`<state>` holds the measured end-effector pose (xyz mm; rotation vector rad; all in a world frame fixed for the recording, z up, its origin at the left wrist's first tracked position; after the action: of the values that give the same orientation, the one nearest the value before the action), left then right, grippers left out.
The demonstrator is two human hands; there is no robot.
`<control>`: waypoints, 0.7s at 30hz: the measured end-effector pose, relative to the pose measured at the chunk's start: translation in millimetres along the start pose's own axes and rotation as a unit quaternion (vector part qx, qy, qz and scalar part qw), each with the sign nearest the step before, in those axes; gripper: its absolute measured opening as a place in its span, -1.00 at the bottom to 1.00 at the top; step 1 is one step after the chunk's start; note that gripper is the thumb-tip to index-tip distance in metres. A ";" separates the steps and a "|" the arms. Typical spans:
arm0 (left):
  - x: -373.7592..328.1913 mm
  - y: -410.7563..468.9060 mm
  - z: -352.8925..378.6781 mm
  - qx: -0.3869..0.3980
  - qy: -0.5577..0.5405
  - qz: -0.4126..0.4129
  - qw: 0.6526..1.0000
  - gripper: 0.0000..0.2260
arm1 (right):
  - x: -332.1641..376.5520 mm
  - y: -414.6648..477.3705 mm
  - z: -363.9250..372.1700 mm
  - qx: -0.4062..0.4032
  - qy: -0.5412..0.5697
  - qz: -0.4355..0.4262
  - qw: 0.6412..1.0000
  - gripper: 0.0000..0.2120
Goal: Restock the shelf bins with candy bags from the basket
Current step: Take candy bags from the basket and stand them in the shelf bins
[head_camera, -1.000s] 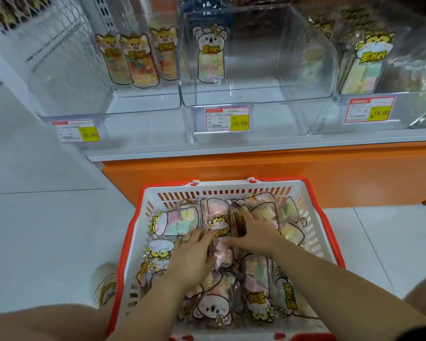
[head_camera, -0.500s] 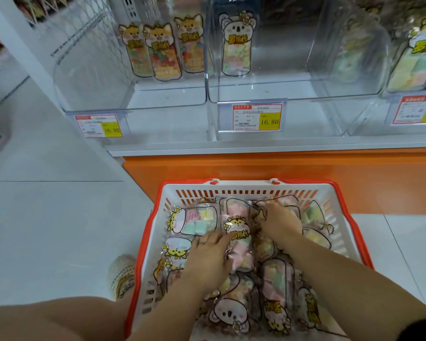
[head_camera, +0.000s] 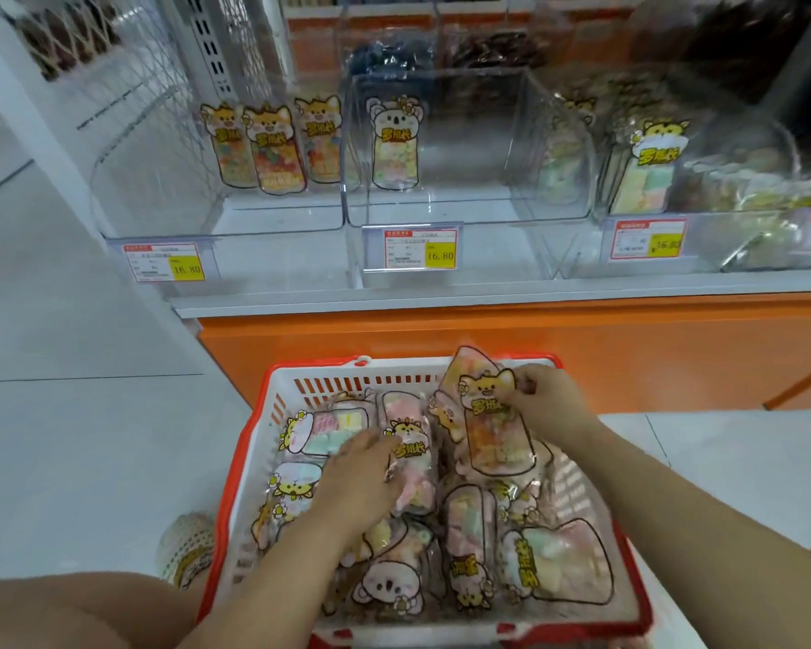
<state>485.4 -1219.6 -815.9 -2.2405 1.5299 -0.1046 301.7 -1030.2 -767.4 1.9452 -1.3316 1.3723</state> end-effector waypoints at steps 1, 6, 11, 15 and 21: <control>-7.3 -2.2 -13.6 -0.013 -0.030 0.002 0.999 -0.50 | 5.7 -3.7 -8.0 0.008 0.033 0.004 0.999 -0.63; -35.3 -28.0 -83.0 0.000 -0.297 -0.054 0.953 -0.57 | 44.7 -21.2 -29.6 0.043 0.200 0.006 0.979 -0.71; -50.0 -60.5 -105.6 0.047 -0.622 -0.110 0.774 -0.73 | 85.3 -44.3 -34.9 0.062 0.299 0.007 0.952 -0.83; -51.6 -71.1 -116.3 -0.011 -0.690 -0.110 0.715 -0.84 | 99.5 -59.1 -40.6 0.085 0.310 -0.017 0.947 -0.87; -30.1 -73.6 -116.3 0.080 -0.721 -0.168 0.668 -0.50 | 138.5 -89.2 -45.8 -0.011 -0.025 -0.339 0.940 -0.90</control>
<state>503.7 -1204.9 -677.0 -1.4890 0.1790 1.1065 364.9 -1019.0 -608.9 2.1394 -0.5772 0.9562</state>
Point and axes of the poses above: each hand's wrist, its own y-axis towards the middle knuckle, its own z-axis out of the palm, x = y × z, the point moved 3 cm from there along y, towards the middle knuckle, and after that the axes turned 15 degrees about y, right-handed, at the moved point
